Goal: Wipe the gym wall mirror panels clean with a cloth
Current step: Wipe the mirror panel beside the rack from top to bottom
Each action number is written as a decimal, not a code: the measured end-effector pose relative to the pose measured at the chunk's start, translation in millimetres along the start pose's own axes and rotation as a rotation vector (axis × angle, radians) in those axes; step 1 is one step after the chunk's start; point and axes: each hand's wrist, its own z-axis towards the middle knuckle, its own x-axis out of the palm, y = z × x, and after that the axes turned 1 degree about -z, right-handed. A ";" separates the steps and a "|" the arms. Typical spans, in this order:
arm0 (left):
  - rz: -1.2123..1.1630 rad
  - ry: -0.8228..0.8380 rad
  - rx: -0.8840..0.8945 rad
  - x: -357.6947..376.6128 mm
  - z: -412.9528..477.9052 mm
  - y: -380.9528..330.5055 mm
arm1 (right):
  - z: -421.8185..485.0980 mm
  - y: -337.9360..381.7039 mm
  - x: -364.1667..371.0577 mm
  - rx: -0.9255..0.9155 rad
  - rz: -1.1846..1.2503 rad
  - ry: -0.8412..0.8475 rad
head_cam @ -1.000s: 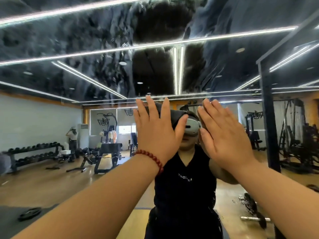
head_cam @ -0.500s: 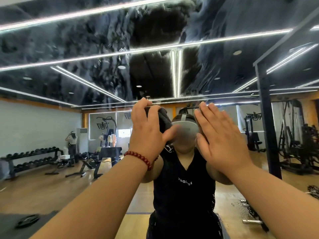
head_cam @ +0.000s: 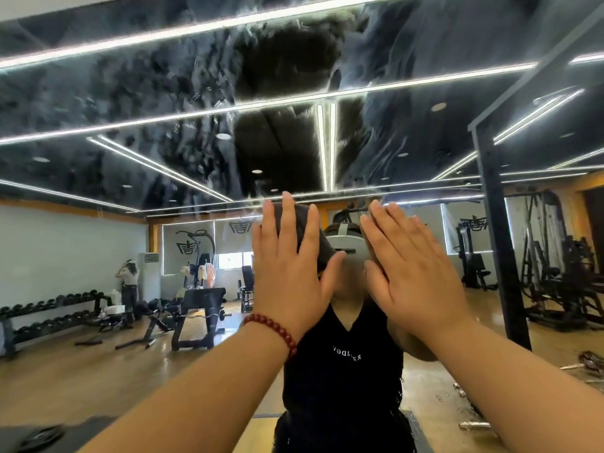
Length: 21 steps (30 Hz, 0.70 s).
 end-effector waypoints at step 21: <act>0.031 0.030 0.253 7.3 -39.7 -1.2 | -101.3 44.0 -8.7 0.211 0.093 0.156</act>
